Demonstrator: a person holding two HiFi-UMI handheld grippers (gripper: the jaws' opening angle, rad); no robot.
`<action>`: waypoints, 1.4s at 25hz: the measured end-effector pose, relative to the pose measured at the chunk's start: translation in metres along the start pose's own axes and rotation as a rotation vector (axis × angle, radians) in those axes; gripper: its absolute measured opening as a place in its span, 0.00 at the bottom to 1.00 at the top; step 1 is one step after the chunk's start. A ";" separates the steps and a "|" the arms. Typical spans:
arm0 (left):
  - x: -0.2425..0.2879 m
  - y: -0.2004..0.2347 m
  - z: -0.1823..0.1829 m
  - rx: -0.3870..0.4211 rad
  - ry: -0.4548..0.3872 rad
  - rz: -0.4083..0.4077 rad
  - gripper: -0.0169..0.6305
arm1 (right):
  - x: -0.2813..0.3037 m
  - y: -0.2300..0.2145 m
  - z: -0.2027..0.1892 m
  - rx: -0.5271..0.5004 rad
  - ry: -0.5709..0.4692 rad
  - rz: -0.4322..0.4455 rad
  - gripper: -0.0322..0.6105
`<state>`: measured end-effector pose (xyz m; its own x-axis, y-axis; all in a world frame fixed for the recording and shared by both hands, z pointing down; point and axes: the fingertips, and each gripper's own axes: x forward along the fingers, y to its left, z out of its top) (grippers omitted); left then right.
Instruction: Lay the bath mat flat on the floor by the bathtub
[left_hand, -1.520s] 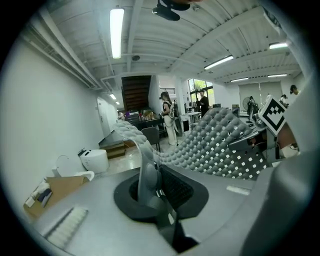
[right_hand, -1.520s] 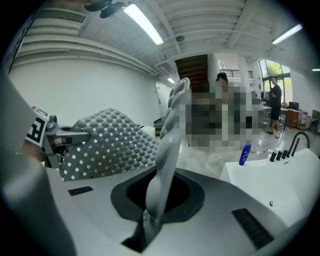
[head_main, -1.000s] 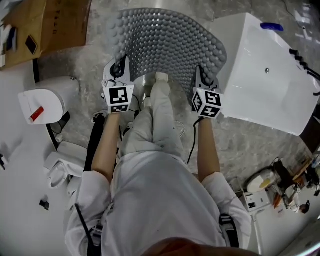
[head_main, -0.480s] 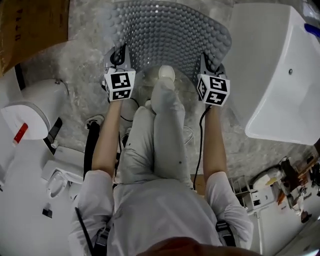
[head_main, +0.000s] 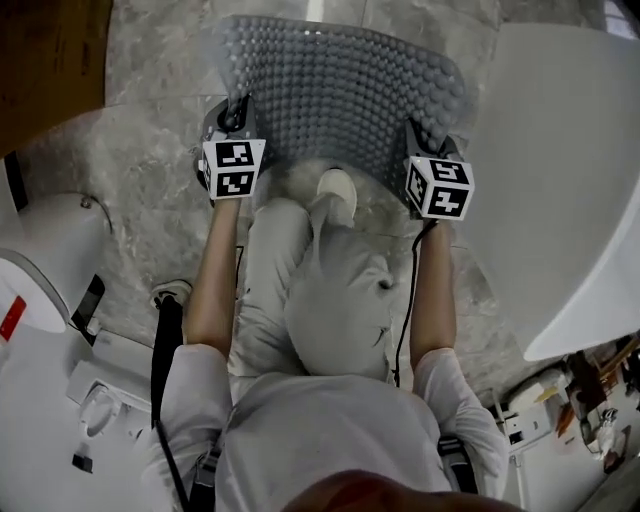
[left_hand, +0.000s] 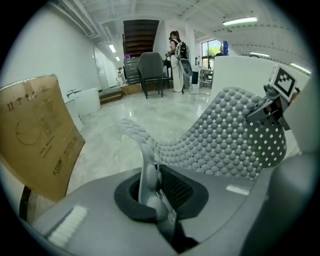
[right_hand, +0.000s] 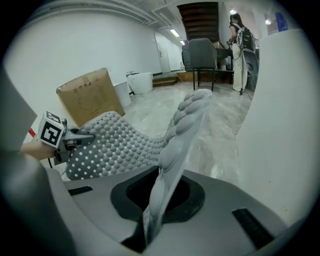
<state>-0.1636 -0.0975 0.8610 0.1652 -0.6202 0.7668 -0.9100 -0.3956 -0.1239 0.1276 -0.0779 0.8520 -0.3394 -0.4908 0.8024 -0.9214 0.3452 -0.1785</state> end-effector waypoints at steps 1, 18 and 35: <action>0.010 -0.002 -0.009 -0.004 0.003 -0.005 0.05 | 0.009 -0.001 -0.008 0.005 0.002 0.009 0.08; 0.089 -0.009 -0.069 0.148 0.036 0.030 0.05 | 0.110 -0.066 -0.088 -0.113 0.026 -0.113 0.09; 0.140 0.045 -0.119 0.165 0.146 0.015 0.06 | 0.178 -0.167 -0.140 -0.058 0.165 -0.147 0.14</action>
<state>-0.2263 -0.1216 1.0376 0.0840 -0.5268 0.8458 -0.8354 -0.4999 -0.2284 0.2475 -0.1104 1.1040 -0.1626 -0.4035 0.9004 -0.9445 0.3277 -0.0237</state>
